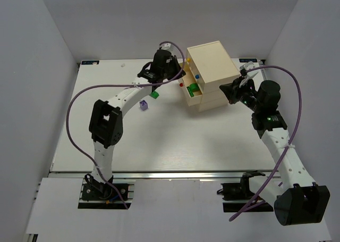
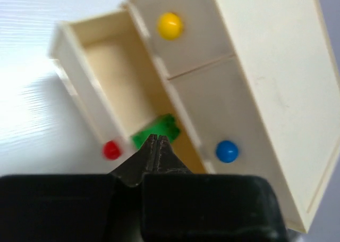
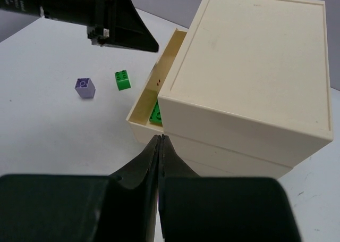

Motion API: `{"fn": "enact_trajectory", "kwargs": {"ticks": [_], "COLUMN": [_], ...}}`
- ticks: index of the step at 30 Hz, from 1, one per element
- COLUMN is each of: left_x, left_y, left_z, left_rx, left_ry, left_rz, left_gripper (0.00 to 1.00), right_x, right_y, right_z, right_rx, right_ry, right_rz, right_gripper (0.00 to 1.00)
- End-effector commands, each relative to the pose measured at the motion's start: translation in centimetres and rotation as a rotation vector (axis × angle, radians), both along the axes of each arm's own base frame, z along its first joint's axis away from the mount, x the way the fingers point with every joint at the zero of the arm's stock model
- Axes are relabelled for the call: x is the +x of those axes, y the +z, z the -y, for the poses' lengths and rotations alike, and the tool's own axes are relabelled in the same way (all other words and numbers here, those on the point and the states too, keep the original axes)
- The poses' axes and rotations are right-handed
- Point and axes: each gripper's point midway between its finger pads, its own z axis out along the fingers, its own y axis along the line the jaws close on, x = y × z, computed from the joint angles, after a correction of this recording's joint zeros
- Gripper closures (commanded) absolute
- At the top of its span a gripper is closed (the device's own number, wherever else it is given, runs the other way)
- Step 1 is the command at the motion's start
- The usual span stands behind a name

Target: Sort the legos into containers by color

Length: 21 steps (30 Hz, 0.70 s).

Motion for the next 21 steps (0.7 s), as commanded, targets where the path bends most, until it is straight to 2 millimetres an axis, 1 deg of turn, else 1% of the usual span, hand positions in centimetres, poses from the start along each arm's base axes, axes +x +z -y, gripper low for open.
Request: {"fn": "enact_trajectory", "kwargs": {"ticks": [1,2,3,4,5,6,7,8,9,10,11,12,13,14,15,16,17,18,21], "left_x": [0.3,0.4,-0.1,-0.2,-0.2,-0.5,-0.6,-0.5,0.1,0.0,0.5,1.0,1.5,1.9,1.9,2.7,2.9,3.6,3.6], "left_y": [4.2,3.7,2.9,1.8,1.1,-0.1,-1.0,-2.0,-2.6,-4.3,-4.9,-3.9,-6.4,-6.9,-7.6,-6.7,-7.8,-7.8,-8.7], "left_z": [-7.2,-8.7,-9.4,-11.1,-12.2,-12.5,-13.7,-14.5,-15.8,-16.4,-16.9,-17.3,-16.9,-17.1,-17.3,-16.7,-16.1,-16.2,-15.7], "left_rx": [0.175,0.205,0.222,0.257,0.265,0.26,0.273,0.292,0.262,0.313,0.315,0.293,0.316,0.303,0.288,0.251,0.238,0.207,0.178], "left_ry": [0.215,0.257,0.284,0.341,0.376,0.406,0.447,0.505,0.586,0.63,0.655,0.69,0.693,0.702,0.726,0.727,0.712,0.724,0.731], "left_rz": [0.086,0.068,0.041,0.004,-0.022,-0.066,-0.11,-0.144,-0.195,-0.269,-0.306,-0.334,-0.383,-0.412,-0.456,-0.445,-0.472,-0.469,-0.5], "left_gripper": [1.0,0.98,0.9,0.77,0.7,0.65,0.63,0.58,0.53,0.45,0.45,0.42,0.35,0.27,0.26,0.25,0.25,0.24,0.22], "right_x": [0.0,-0.1,0.0,0.0,0.0,0.1,0.0,0.1,0.1,0.1,0.1,0.1,0.1,0.1,0.2,0.2,0.2,0.2,0.4], "right_y": [1.1,1.0,1.0,0.8,0.8,0.7,0.7,0.6,0.5,0.5,0.5,0.4,0.5,0.5,0.4,0.3,0.2,0.3,0.3], "right_z": [-0.3,-0.3,-0.3,-0.3,-0.4,-0.3,-0.4,-0.4,-0.3,-0.3,-0.3,-0.2,-0.2,-0.2,-0.1,-0.1,-0.1,0.0,0.2], "right_rx": [0.017,0.017,0.017,0.017,0.017,0.017,0.017,0.017,0.017,0.017,0.017,0.035,0.036,0.037,0.038,0.038,0.038,0.041,0.041], "right_ry": [0.024,0.029,0.03,0.032,0.035,0.033,0.036,0.038,0.035,0.035,0.035,0.028,0.028,0.03,0.027,0.028,0.029,0.026,0.02], "right_rz": [0.052,0.049,0.049,0.045,0.043,0.041,0.041,0.04,0.04,0.04,0.038,0.023,0.024,0.023,0.022,0.021,0.018,0.017,0.017], "right_gripper": [1.0,1.0,1.0,1.0,1.0,1.0,1.0,1.0,1.0,1.0,1.0,1.0,1.0,1.0,1.0,1.0,1.0,1.0,1.0]}}
